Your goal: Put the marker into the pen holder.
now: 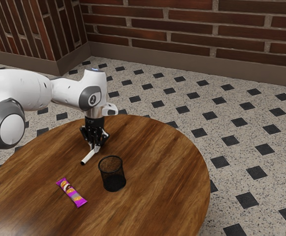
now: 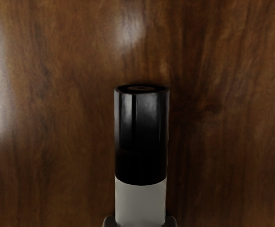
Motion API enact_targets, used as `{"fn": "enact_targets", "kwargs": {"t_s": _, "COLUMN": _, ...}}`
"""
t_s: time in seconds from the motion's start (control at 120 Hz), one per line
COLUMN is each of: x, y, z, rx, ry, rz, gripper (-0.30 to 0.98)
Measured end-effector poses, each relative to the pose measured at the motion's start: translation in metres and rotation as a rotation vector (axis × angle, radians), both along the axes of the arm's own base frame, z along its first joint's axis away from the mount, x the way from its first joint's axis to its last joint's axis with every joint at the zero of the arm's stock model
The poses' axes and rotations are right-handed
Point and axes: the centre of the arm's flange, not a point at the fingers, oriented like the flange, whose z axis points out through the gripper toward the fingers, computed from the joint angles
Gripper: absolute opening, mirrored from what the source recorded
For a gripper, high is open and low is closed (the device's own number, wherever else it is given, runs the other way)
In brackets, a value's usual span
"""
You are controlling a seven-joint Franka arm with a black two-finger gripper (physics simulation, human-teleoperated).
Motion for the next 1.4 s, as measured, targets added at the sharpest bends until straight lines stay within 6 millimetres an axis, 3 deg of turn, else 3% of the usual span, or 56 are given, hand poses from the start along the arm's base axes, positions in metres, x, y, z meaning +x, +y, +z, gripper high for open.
{"fn": "enact_targets", "kwargs": {"t_s": 0.317, "x": 0.001, "y": 0.000, "z": 0.003, "rx": 0.011, "ry": -0.014, "rz": -0.003, "gripper": -0.09}}
{"fn": "enact_targets", "kwargs": {"t_s": 0.433, "x": -0.001, "y": -0.005, "z": 0.029, "rx": 0.024, "ry": -0.055, "rz": -0.014, "gripper": -0.10}}
{"fn": "enact_targets", "kwargs": {"t_s": 0.533, "x": -0.014, "y": -0.015, "z": 0.057, "rx": 0.038, "ry": -0.109, "rz": -0.038, "gripper": -0.11}}
{"fn": "enact_targets", "kwargs": {"t_s": 0.625, "x": -0.025, "y": -0.033, "z": 0.080, "rx": 0.061, "ry": -0.192, "rz": -0.090, "gripper": -0.10}}
{"fn": "enact_targets", "kwargs": {"t_s": 0.8, "x": -0.026, "y": -0.072, "z": 0.131, "rx": 0.078, "ry": -0.465, "rz": -0.180, "gripper": -0.11}}
{"fn": "enact_targets", "kwargs": {"t_s": 1.067, "x": -0.091, "y": -0.126, "z": 0.180, "rx": 0.013, "ry": -0.772, "rz": -0.182, "gripper": -0.11}}
{"fn": "enact_targets", "kwargs": {"t_s": 1.2, "x": -0.129, "y": -0.143, "z": 0.182, "rx": -0.025, "ry": -0.810, "rz": -0.142, "gripper": -0.11}}
{"fn": "enact_targets", "kwargs": {"t_s": 1.4, "x": -0.167, "y": -0.160, "z": 0.163, "rx": -0.058, "ry": -0.793, "rz": -0.081, "gripper": -0.11}}
